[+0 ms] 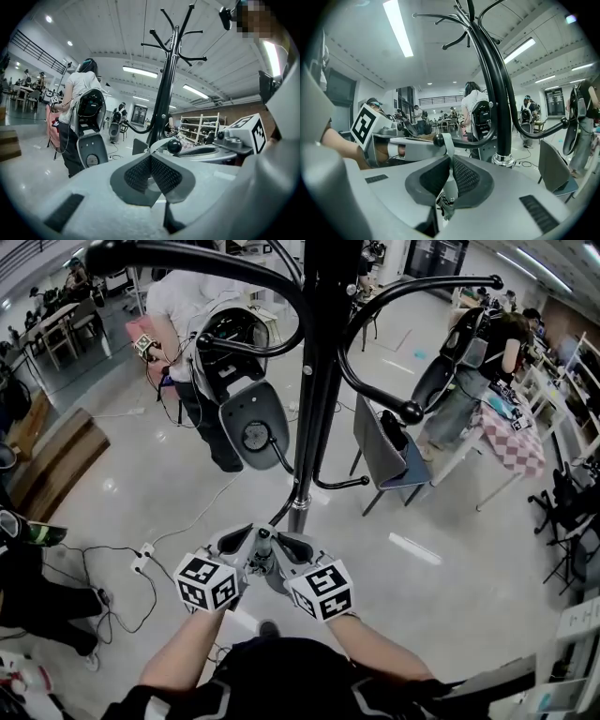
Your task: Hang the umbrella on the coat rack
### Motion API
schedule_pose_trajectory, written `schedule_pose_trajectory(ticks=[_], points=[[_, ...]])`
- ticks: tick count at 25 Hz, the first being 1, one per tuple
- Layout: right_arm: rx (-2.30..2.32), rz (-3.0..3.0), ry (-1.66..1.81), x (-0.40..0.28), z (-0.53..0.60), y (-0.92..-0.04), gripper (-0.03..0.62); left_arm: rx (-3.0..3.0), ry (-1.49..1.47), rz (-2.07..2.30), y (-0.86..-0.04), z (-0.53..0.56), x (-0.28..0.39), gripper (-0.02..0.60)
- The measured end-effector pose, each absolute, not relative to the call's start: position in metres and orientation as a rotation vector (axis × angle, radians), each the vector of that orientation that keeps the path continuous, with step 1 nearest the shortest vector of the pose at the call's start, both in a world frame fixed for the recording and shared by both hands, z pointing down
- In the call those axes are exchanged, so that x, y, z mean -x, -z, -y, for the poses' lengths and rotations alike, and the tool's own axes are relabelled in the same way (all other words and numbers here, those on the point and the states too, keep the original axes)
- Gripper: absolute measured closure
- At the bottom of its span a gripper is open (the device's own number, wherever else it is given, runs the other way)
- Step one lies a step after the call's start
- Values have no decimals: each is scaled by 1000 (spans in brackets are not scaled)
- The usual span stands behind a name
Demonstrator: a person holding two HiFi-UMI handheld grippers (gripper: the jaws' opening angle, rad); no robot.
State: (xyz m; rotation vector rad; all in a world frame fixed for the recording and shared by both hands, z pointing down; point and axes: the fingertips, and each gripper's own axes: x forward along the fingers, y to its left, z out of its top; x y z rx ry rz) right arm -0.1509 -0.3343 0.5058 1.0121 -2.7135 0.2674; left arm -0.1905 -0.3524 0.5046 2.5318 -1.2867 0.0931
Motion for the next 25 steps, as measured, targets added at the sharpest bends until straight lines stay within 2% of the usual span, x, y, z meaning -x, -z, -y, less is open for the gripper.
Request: schedule_pose_trajectory(ticks=[25], points=[[-1148, 2623, -331, 127, 359, -522, 576, -2627, -149, 1134, -525, 373, 164, 572]])
